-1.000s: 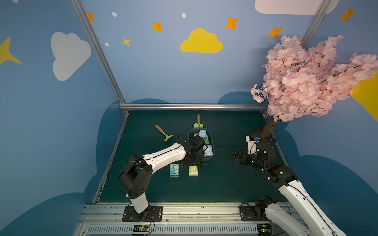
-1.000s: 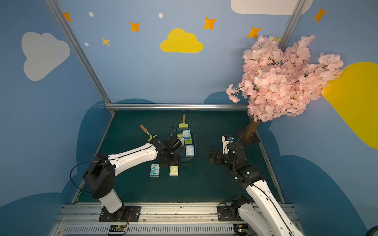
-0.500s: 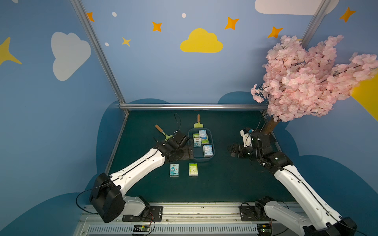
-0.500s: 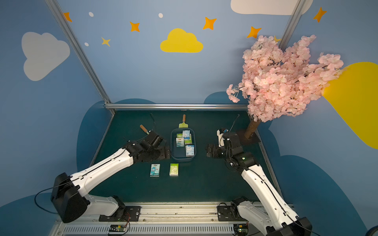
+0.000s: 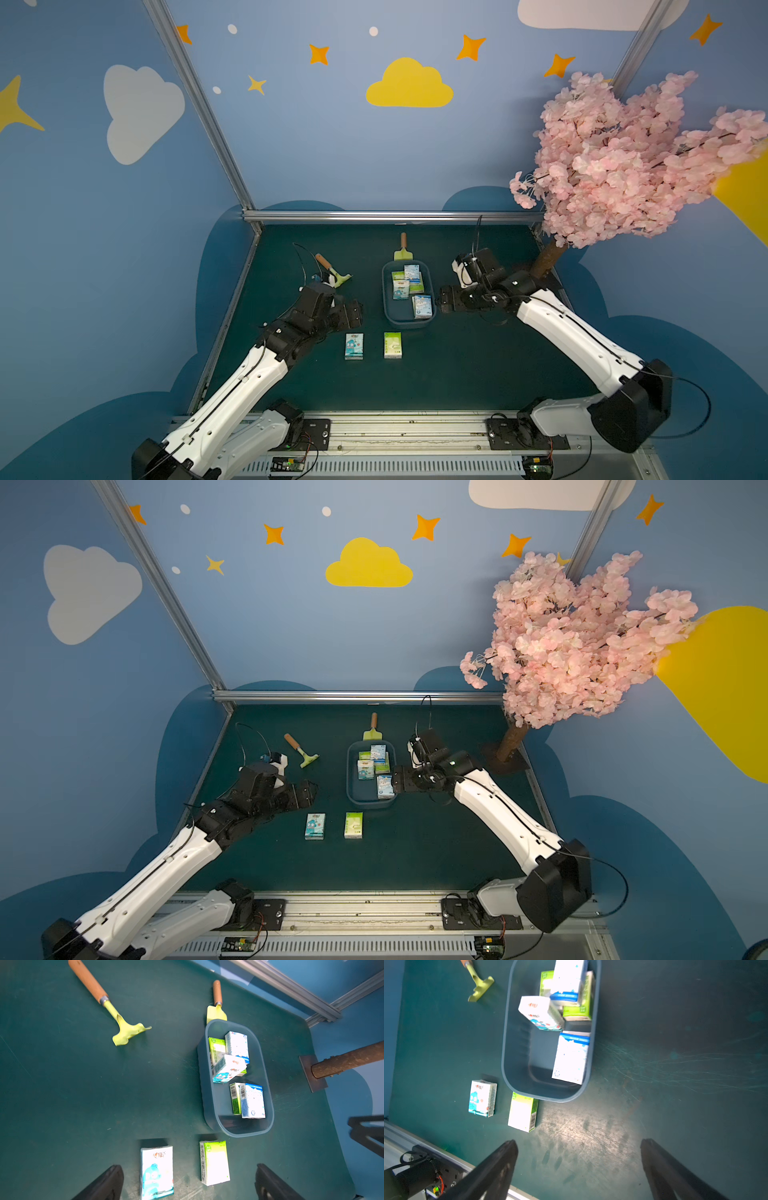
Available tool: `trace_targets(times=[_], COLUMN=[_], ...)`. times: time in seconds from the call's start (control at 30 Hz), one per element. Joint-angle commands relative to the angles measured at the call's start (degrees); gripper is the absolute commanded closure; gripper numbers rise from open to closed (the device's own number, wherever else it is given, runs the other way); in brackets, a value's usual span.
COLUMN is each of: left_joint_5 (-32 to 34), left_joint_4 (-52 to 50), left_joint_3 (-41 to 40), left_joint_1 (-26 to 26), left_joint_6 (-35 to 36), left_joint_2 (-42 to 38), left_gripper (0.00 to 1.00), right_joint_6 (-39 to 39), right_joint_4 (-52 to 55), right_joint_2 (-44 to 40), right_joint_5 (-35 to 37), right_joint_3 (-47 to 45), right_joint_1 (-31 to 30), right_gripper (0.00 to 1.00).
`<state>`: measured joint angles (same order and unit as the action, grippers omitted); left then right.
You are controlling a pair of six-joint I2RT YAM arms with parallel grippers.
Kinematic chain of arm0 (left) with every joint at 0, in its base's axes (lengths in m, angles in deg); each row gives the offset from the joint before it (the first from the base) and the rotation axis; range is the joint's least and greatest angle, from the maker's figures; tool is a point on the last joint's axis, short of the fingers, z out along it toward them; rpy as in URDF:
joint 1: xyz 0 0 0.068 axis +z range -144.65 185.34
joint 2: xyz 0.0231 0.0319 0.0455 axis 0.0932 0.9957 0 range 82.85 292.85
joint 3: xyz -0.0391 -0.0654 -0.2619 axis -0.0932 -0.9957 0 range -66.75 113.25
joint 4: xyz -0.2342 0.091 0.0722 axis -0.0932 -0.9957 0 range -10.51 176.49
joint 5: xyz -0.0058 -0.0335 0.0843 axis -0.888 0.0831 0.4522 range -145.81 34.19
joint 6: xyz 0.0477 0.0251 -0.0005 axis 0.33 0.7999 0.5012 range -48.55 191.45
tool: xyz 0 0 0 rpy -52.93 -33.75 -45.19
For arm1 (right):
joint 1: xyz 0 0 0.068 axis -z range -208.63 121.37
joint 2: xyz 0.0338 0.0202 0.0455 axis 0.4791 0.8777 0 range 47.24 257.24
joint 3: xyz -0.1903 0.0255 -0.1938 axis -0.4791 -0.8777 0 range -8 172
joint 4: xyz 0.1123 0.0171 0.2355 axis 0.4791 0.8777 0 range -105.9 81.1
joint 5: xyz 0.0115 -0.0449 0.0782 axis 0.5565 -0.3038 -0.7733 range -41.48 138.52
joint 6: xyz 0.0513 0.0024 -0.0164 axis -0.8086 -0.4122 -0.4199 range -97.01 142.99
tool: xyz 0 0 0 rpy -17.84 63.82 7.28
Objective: Take the pocket tissues out of the storage box
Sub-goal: Pick up the pocket tissues from the storage box.
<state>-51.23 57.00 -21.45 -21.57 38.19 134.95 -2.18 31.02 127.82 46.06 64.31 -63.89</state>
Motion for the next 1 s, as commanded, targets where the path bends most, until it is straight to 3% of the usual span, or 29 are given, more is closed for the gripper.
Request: trace_targets(times=[0.0,0.2,0.4,0.7,0.97], left_joint_5=[-2.49,-4.31,-4.09,-7.36,-8.88], left_joint_4=[3.25,6.03,9.62,13.16,11.90], left_joint_3=[-1.60,-4.17,-7.79,-13.69,-13.94], left_joint_1=[1.45,2.63,2.70,2.66,2.75], left_joint_6=[6.36,13.62,18.30,25.24,27.50], left_joint_2=[-3.28,-8.44,-13.04,-20.99,-21.34], left_gripper=[0.00,0.00,0.00,0.00,0.00], right_joint_6=[-3.04,-2.64,-0.74,-1.68,-2.15], right_joint_4=[4.68,12.48,22.64,22.98,23.22], right_joint_2=[4.80,17.93,30.47,36.07,39.97], right_joint_5=[0.14,-2.22,-1.26,-0.62,-0.43], right_joint_3=[5.04,17.27,30.43,33.53,35.82], right_joint_1=[-1.61,-2.96,-3.96,-4.40,-4.50], right_gripper=[0.04,0.09,0.20,0.22,0.27])
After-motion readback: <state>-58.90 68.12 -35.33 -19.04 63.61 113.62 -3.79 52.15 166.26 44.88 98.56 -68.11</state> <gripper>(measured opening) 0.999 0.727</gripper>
